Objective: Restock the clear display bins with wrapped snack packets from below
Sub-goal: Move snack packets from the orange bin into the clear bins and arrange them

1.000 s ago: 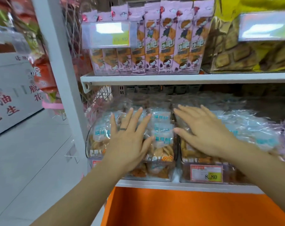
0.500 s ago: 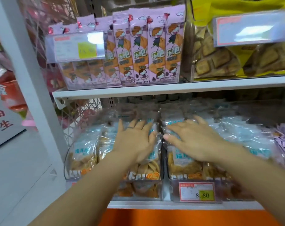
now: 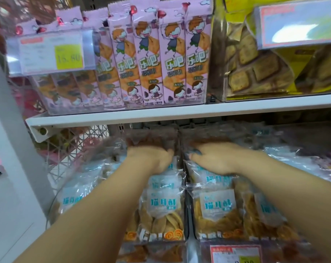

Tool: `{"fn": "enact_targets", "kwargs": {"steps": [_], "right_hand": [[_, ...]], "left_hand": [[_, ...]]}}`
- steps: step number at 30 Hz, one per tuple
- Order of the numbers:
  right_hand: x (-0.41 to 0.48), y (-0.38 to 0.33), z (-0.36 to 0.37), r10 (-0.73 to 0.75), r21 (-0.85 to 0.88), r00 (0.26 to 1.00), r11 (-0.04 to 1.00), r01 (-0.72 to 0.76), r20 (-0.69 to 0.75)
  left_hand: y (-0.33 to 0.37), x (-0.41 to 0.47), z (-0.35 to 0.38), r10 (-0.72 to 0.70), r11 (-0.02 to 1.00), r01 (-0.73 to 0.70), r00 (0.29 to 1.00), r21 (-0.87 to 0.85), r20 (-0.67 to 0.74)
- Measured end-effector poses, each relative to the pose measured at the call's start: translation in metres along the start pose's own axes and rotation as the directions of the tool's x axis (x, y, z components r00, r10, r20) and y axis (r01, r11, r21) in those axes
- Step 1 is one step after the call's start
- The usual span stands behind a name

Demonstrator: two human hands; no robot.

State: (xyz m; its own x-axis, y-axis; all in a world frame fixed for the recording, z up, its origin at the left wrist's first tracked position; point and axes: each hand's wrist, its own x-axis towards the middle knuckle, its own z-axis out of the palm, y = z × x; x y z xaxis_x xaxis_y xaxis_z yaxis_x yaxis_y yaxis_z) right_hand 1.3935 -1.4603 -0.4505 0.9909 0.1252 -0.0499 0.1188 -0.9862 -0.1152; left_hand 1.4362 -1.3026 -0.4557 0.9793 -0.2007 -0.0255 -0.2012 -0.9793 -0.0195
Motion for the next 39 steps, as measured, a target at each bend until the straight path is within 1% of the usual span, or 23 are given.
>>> {"fn": "enact_targets", "kwargs": {"steps": [3, 6, 7, 8, 11, 12, 14, 16, 18, 19, 21, 23, 25, 27, 29, 32, 35, 36, 38, 39], "right_hand": [[-0.002, -0.002, -0.006, -0.001, 0.048, 1.0, 0.999, 0.002, -0.017], [-0.002, -0.003, -0.012, -0.002, 0.019, 0.991, 1.0, 0.004, -0.136], [-0.001, -0.003, -0.014, 0.0, 0.022, 0.99, 1.0, 0.003, -0.144], [-0.001, -0.002, -0.015, -0.002, 0.04, 0.993, 0.999, 0.006, -0.119], [0.004, 0.001, -0.014, -0.007, 0.146, 0.999, 0.989, 0.002, 0.033], [0.006, 0.002, -0.013, -0.002, 0.153, 0.998, 0.988, -0.008, 0.066], [0.008, 0.004, -0.012, 0.022, 0.126, 0.996, 0.991, -0.034, 0.092], [0.008, 0.008, -0.014, 0.043, 0.141, 0.995, 0.988, -0.056, 0.095], [-0.002, 0.018, -0.021, 0.045, 0.154, 0.998, 0.987, -0.052, 0.049], [-0.008, 0.025, -0.024, 0.041, 0.142, 0.999, 0.989, -0.038, -0.017], [-0.015, 0.047, -0.028, 0.049, 0.054, 0.99, 0.998, -0.042, -0.135], [-0.021, 0.067, -0.027, 0.109, 0.013, 0.983, 0.994, -0.108, -0.148], [-0.024, 0.08, -0.023, 0.117, 0.05, 0.983, 0.993, -0.111, -0.143], [-0.024, 0.086, -0.019, 0.149, 0.085, 0.986, 0.986, -0.142, -0.07], [-0.023, 0.088, -0.015, 0.212, 0.081, 0.977, 0.973, -0.214, 0.038], [-0.025, 0.088, -0.012, 0.187, 0.054, 0.981, 0.98, -0.19, 0.054], [-0.023, 0.092, -0.011, 0.182, 0.05, 0.983, 0.982, -0.183, 0.025], [-0.02, 0.093, -0.011, 0.177, 0.044, 0.984, 0.984, -0.175, -0.024], [-0.012, 0.091, -0.011, 0.131, -0.038, 0.982, 0.99, -0.137, -0.136], [-0.008, 0.09, -0.012, 0.112, -0.079, 0.983, 0.989, -0.124, -0.143]], "left_hand": [[0.004, 0.008, 0.002, 0.035, 0.999, -0.034, 0.99, 0.007, -0.133], [0.006, 0.015, 0.004, 0.08, 0.996, -0.085, 0.985, -0.02, -0.154], [0.005, 0.017, 0.005, 0.102, 0.994, -0.108, 0.983, -0.03, -0.15], [0.004, 0.016, 0.005, 0.125, 0.991, -0.131, 0.981, -0.031, -0.149], [0.001, 0.013, 0.004, 0.189, 0.98, -0.195, 0.969, -0.023, -0.159], [0.001, 0.013, 0.004, 0.194, 0.98, -0.2, 0.968, -0.023, -0.157], [0.002, 0.012, 0.002, 0.171, 0.983, -0.178, 0.975, -0.039, -0.141], [0.004, 0.011, -0.002, 0.14, 0.988, -0.148, 0.981, -0.052, -0.132], [0.008, 0.007, -0.008, 0.136, 0.987, -0.146, 0.98, -0.065, -0.144], [0.013, 0.003, -0.011, 0.148, 0.983, -0.163, 0.976, -0.085, -0.157], [0.03, -0.004, -0.018, 0.207, 0.967, -0.229, 0.962, -0.11, -0.18], [0.053, -0.01, -0.021, 0.269, 0.951, -0.284, 0.955, -0.119, -0.125], [0.076, -0.011, -0.019, 0.294, 0.946, -0.292, 0.956, -0.139, -0.008], [0.089, -0.009, -0.012, 0.295, 0.946, -0.283, 0.954, -0.159, 0.061], [0.096, -0.009, -0.004, 0.277, 0.952, -0.263, 0.958, -0.153, 0.072], [0.096, -0.015, 0.004, 0.259, 0.962, -0.252, 0.964, -0.107, 0.058], [0.095, -0.018, 0.004, 0.261, 0.963, -0.259, 0.965, -0.077, 0.019], [0.094, -0.017, 0.003, 0.256, 0.964, -0.256, 0.967, -0.07, -0.005], [0.092, -0.012, 0.003, 0.256, 0.965, -0.258, 0.966, -0.054, -0.043], [0.092, -0.009, 0.003, 0.26, 0.964, -0.262, 0.964, -0.039, -0.049]]}}
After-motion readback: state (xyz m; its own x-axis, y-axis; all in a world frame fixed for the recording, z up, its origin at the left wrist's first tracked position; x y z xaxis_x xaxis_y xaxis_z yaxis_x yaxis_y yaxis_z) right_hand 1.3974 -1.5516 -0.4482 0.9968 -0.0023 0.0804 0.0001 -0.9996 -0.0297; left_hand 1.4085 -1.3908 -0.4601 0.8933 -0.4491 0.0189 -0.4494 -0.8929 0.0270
